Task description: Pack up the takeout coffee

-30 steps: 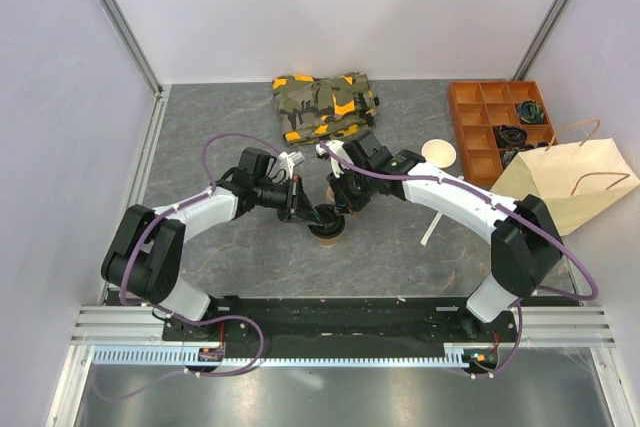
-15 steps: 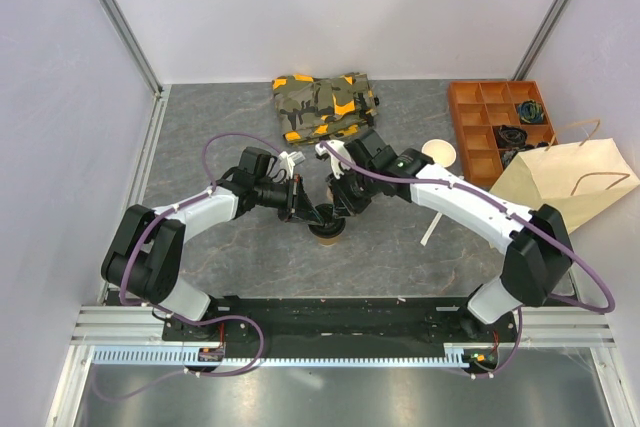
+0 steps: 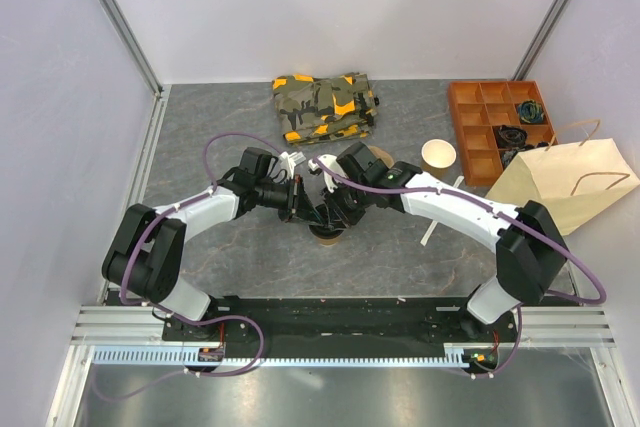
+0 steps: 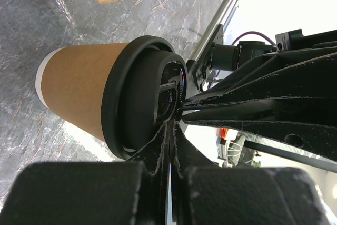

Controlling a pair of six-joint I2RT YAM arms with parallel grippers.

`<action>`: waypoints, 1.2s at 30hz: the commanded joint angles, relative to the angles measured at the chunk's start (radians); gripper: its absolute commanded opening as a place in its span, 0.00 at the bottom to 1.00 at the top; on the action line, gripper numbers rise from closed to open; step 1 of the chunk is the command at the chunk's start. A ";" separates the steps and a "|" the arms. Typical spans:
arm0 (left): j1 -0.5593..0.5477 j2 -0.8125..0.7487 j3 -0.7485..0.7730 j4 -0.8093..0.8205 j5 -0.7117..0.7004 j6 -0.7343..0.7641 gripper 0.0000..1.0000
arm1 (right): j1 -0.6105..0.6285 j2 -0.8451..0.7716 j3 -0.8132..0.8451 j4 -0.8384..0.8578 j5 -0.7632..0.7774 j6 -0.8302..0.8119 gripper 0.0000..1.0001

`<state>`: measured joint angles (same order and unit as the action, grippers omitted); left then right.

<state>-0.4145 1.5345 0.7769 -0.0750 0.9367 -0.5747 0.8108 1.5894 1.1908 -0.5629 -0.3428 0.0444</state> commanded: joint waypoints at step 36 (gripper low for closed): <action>0.005 0.046 -0.005 -0.052 -0.190 0.096 0.02 | -0.044 0.020 0.021 -0.038 -0.042 -0.028 0.22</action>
<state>-0.4145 1.5406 0.7837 -0.0765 0.9421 -0.5728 0.7628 1.5921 1.2049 -0.5854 -0.3847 0.0311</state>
